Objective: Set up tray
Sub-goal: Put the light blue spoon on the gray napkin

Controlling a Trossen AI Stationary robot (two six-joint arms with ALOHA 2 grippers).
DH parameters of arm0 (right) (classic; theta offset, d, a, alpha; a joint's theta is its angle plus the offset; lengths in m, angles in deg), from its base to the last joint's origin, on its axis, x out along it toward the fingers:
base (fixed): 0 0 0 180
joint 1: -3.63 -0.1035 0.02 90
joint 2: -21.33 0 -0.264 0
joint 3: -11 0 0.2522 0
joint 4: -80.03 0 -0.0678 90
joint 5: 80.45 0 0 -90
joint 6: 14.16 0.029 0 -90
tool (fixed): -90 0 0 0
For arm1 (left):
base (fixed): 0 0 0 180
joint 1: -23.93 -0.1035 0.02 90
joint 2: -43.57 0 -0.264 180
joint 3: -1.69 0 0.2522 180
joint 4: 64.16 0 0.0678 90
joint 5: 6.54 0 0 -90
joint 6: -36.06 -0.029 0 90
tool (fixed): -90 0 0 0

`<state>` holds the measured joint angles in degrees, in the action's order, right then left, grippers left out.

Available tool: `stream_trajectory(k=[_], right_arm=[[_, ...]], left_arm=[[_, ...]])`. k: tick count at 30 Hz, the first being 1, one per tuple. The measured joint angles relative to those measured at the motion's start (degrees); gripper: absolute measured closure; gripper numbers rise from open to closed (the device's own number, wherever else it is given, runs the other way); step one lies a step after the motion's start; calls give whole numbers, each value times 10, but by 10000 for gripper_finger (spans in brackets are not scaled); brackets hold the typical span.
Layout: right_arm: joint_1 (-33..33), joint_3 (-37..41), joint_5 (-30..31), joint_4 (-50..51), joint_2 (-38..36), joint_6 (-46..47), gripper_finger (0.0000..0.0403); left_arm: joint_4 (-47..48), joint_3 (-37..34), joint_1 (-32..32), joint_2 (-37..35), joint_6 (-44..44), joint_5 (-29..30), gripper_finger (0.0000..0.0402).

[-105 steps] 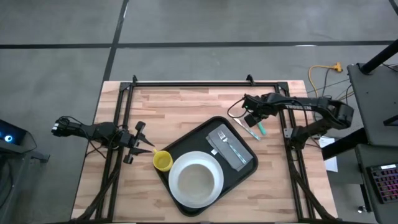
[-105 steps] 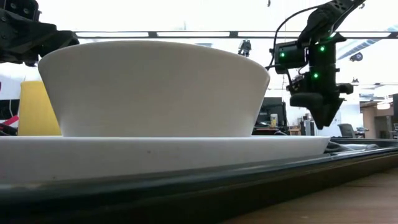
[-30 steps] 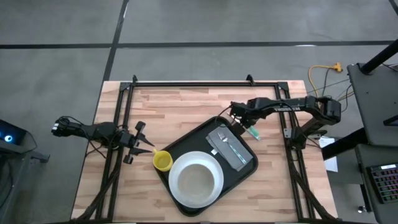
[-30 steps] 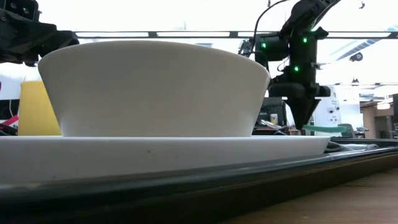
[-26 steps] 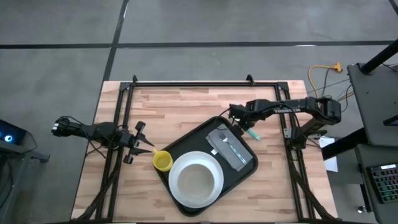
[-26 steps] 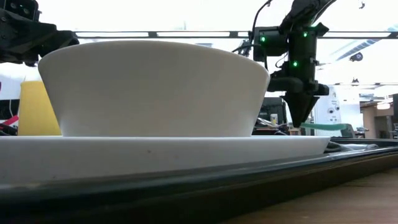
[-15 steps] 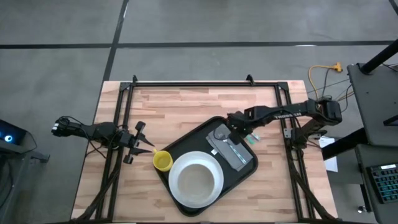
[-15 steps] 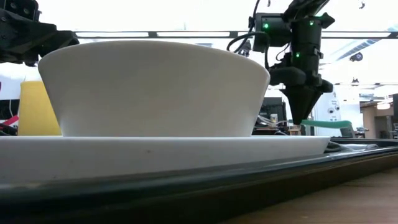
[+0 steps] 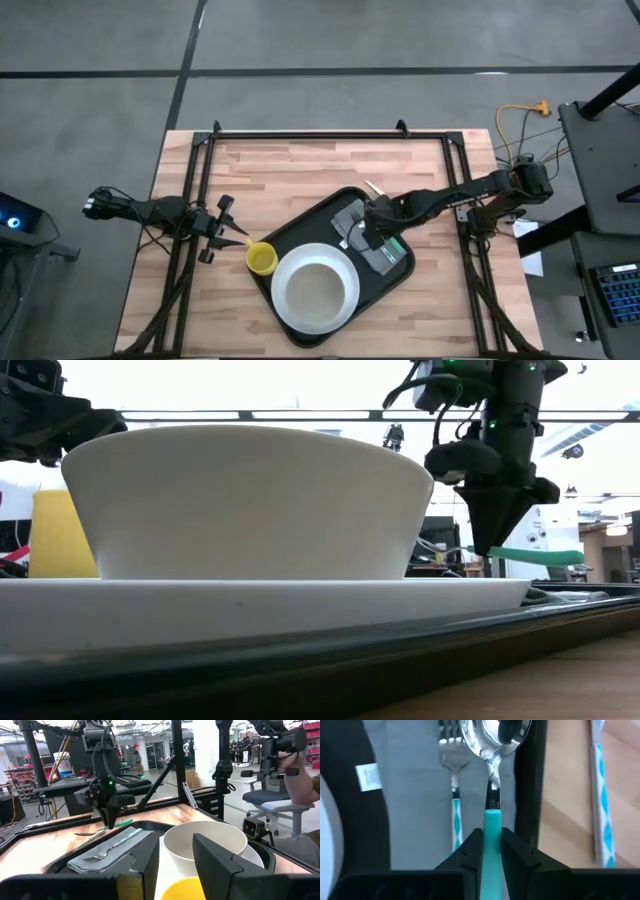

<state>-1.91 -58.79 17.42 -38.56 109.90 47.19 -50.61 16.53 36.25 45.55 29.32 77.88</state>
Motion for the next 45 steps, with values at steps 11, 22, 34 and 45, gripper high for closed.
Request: stream_trajectory(k=[11, 22, 34, 45], right_arm=[[-28, 1, -6, -64, 13, 13, 360], [-36, 0, -33, -105, 37, 28, 360], [-36, -31, -76, -121, 89, 7, 360], [-36, -77, -69, -69, 147, -1, 360]], left_arm=[[0, 0, 0, 0, 0, 0, 297], [0, 0, 0, 4, 0, 0, 297], [-3, 0, 0, 21, 0, 0, 297], [-3, 0, 0, 44, 0, 0, 297]])
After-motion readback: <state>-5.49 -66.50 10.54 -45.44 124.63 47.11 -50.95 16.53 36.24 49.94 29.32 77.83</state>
